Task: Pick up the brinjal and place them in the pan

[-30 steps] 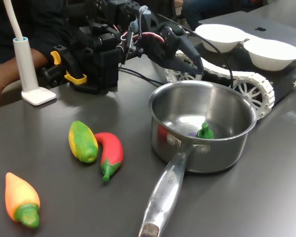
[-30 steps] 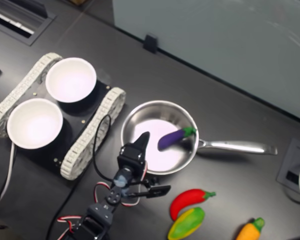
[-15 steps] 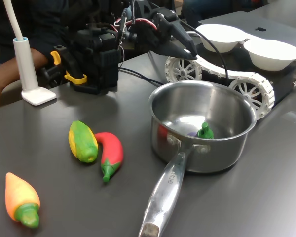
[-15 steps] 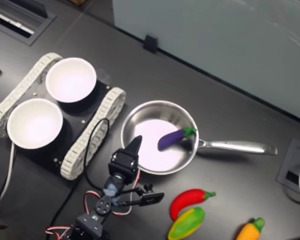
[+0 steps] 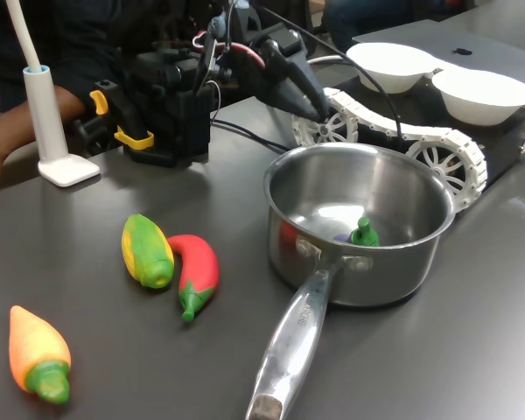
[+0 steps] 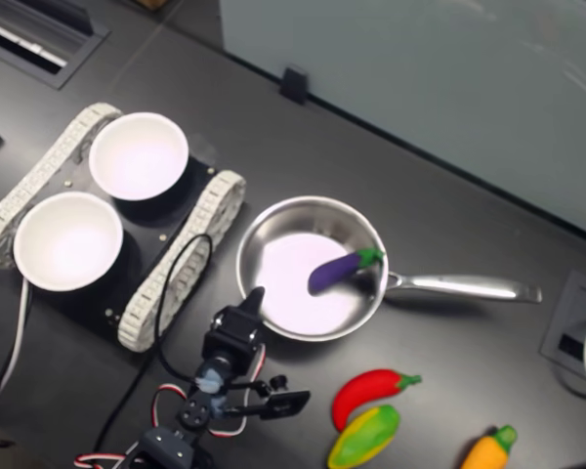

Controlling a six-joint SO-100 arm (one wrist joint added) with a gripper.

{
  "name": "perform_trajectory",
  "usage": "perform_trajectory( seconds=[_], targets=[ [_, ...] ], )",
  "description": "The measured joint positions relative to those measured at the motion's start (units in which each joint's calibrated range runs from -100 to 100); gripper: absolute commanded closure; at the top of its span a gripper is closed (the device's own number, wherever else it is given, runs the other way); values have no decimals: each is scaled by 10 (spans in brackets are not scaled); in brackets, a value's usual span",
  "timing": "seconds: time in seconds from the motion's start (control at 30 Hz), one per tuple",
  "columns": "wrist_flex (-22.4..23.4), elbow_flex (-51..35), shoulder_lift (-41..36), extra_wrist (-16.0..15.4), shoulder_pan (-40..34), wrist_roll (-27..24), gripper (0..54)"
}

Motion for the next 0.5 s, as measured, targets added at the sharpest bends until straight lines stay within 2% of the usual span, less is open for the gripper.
perform_trajectory(
  seconds=[0.13, 0.5],
  targets=[
    [39, 0, 0, 0, 0, -2, 535],
    [93, -1, -1, 0, 0, -5, 535]
  ],
)
